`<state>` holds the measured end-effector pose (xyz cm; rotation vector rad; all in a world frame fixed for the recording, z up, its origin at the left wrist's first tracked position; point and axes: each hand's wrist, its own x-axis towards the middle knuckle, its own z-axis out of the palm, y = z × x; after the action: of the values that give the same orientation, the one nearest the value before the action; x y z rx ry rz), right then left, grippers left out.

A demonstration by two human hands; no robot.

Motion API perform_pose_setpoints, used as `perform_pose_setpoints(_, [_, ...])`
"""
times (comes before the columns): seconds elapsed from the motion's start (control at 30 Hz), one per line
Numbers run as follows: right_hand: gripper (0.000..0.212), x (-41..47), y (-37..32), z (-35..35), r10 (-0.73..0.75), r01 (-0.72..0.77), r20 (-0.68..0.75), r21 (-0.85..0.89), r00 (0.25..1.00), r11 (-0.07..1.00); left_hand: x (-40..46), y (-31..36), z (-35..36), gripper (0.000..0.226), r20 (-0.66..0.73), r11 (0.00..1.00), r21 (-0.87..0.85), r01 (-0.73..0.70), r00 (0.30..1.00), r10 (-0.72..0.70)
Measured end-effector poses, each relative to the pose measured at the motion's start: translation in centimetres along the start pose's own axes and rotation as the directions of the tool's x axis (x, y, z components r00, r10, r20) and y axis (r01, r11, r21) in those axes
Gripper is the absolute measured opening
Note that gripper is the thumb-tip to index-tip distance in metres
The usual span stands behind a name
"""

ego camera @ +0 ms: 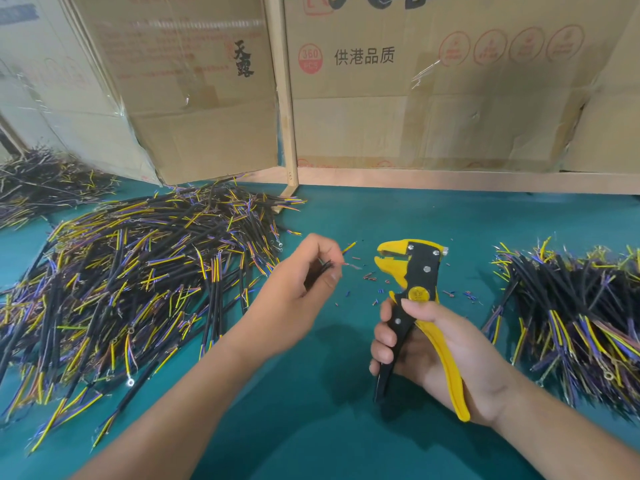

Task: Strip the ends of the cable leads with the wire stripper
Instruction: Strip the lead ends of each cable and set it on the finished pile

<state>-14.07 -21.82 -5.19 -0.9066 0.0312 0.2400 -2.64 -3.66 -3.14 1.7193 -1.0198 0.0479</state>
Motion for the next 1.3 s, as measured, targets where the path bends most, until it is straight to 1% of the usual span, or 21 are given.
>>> perform_pose_setpoints(0.1, [0.029,-0.3,0.1,0.3,0.038,-0.035,0.042,-0.059,0.998,0.998,0.0,0.2,0.2,0.018,-0.030,0.998,-0.049,0.026,0.999,-0.027])
perform_pose_setpoints(0.17, [0.028,-0.5,0.2,0.5,0.052,-0.046,0.071,-0.087,0.996,0.995,-0.1,0.3,0.3,0.021,-0.034,0.998,-0.060,0.017,0.999,-0.019])
perform_pose_setpoints(0.27, [0.027,-0.6,0.4,0.8,0.051,-0.042,0.094,-0.090,0.994,0.995,-0.2,0.5,0.5,0.019,-0.032,0.999,-0.052,-0.003,0.999,0.001])
perform_pose_setpoints(0.43, [0.027,-0.8,0.4,1.0,0.036,-0.029,0.106,-0.072,0.994,0.997,-0.3,0.4,0.8,0.015,-0.041,0.999,0.015,-0.029,0.999,0.029])
perform_pose_setpoints(0.57, [0.028,-0.8,0.4,1.0,0.026,-0.018,0.102,-0.082,0.994,0.996,-0.3,0.2,0.7,0.015,-0.055,0.999,0.040,-0.036,0.998,0.038])
perform_pose_setpoints(0.93, [0.026,-0.8,0.5,1.0,0.023,-0.011,0.107,-0.114,0.994,0.993,-0.3,0.2,0.7,0.014,-0.057,0.995,0.103,-0.001,0.998,0.007])
perform_pose_setpoints(1.3, [0.027,-0.7,0.6,1.0,0.010,-0.001,0.073,-0.125,0.997,0.992,-0.4,0.8,0.7,0.016,-0.063,0.997,0.081,0.014,0.998,-0.009])
